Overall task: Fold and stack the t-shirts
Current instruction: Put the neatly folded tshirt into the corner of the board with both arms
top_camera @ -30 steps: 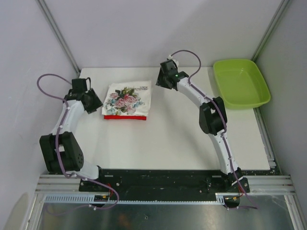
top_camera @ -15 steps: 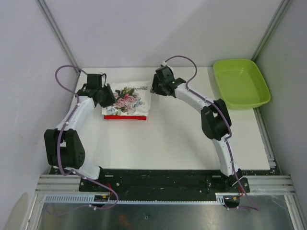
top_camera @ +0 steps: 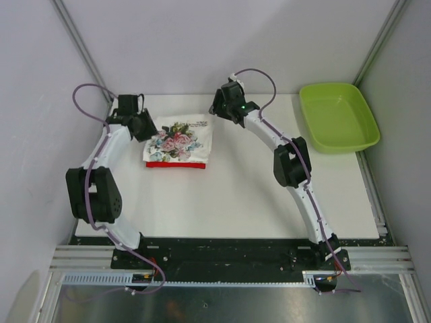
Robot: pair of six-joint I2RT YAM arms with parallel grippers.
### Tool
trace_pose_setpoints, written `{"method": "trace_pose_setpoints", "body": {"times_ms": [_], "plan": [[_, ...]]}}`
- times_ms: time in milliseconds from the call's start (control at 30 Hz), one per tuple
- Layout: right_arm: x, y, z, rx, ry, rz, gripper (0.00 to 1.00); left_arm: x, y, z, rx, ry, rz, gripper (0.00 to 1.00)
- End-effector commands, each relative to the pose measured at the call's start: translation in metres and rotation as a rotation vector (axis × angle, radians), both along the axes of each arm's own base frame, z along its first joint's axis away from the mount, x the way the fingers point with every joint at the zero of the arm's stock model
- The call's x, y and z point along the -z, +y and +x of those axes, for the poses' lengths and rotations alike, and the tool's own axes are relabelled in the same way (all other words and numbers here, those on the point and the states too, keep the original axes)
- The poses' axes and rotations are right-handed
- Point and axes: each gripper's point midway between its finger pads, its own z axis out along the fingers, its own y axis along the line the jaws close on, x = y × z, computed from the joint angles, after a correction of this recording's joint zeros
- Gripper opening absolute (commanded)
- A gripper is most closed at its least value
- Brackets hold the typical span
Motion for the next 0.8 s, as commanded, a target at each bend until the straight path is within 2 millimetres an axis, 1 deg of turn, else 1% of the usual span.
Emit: {"method": "trace_pose_setpoints", "body": {"times_ms": [0,67,100,200,333,433,533,633,767], "plan": [[-0.010,0.009,0.006,-0.013,-0.031,0.037,0.57,-0.023,0.028,0.047,-0.049,-0.101,-0.018,0.44],[-0.008,0.008,0.006,-0.012,-0.028,0.032,0.58,-0.017,0.032,0.063,-0.038,-0.099,-0.044,0.47],[-0.006,0.008,0.006,-0.012,-0.024,0.032,0.58,-0.009,0.032,0.072,-0.029,-0.087,-0.061,0.48],[0.000,0.007,0.004,-0.016,-0.012,0.034,0.58,0.006,0.031,0.099,0.003,-0.078,-0.091,0.51],[0.008,0.006,0.004,-0.024,-0.003,0.037,0.59,0.023,0.024,0.129,0.071,-0.080,-0.159,0.54],[0.016,0.005,0.004,-0.024,0.010,0.040,0.59,0.036,0.019,0.147,0.086,-0.074,-0.222,0.55],[0.020,0.006,0.005,-0.025,0.012,0.041,0.59,0.047,0.016,0.159,0.086,-0.067,-0.263,0.54],[0.021,0.007,0.006,-0.024,0.008,0.044,0.57,0.049,0.016,0.166,0.083,-0.076,-0.274,0.53],[0.022,0.015,0.004,-0.052,0.017,0.067,0.53,0.046,0.016,0.169,0.081,-0.090,-0.272,0.49]]}}
